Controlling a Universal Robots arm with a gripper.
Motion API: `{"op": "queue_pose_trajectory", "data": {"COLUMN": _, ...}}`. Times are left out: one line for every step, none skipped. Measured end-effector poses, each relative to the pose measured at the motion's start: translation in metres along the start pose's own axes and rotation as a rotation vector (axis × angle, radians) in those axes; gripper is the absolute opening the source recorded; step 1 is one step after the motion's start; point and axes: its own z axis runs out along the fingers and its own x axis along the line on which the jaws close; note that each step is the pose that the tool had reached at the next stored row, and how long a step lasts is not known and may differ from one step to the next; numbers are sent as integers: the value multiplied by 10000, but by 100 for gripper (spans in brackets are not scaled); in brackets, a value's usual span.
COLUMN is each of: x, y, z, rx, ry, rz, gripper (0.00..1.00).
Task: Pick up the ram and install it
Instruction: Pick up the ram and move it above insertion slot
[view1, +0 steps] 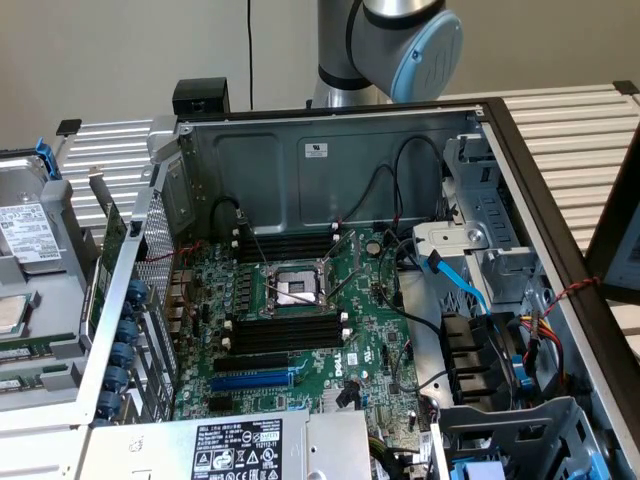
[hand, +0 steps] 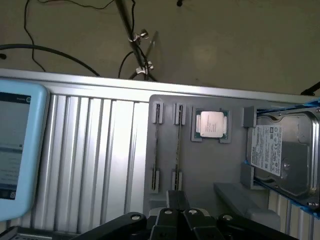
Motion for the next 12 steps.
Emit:
{"op": "queue_pose_trajectory", "data": {"x": -1, "y": 4, "z": 3, "rx": 48, "ry": 20, "rz": -52, "gripper": 10}}
{"op": "queue_pose_trajectory", "data": {"x": -1, "y": 9, "z": 5, "rx": 132, "ry": 45, "rz": -67, "gripper": 10}}
{"op": "queue_pose_trajectory", "data": {"x": -1, "y": 17, "z": 5, "rx": 231, "ry": 76, "rz": -70, "gripper": 10}}
{"op": "queue_pose_trajectory", "data": {"x": -2, "y": 26, "z": 6, "rx": 353, "ry": 112, "rz": -68, "gripper": 10}}
{"op": "queue_pose_trajectory", "data": {"x": -3, "y": 35, "z": 8, "rx": 461, "ry": 145, "rz": -70, "gripper": 10}}
{"op": "queue_pose_trajectory", "data": {"x": -3, "y": 39, "z": 10, "rx": 500, "ry": 154, "rz": -69, "gripper": 10}}
{"op": "queue_pose_trajectory", "data": {"x": -3, "y": 41, "z": 10, "rx": 500, "ry": 154, "rz": -70, "gripper": 10}}
{"op": "queue_pose_trajectory", "data": {"x": -2, "y": 42, "z": 10, "rx": 500, "ry": 155, "rz": -71, "gripper": 10}}
{"op": "queue_pose_trajectory", "data": {"x": 1, "y": 43, "z": 11, "rx": 501, "ry": 154, "rz": -69, "gripper": 10}}
{"op": "queue_pose_trajectory", "data": {"x": 2, "y": 44, "z": 14, "rx": 501, "ry": 154, "rz": -69, "gripper": 10}}
{"op": "queue_pose_trajectory", "data": {"x": 2, "y": 44, "z": 22, "rx": 499, "ry": 153, "rz": -68, "gripper": 10}}
{"op": "queue_pose_trajectory", "data": {"x": 4, "y": 45, "z": 32, "rx": 497, "ry": 153, "rz": -68, "gripper": 10}}
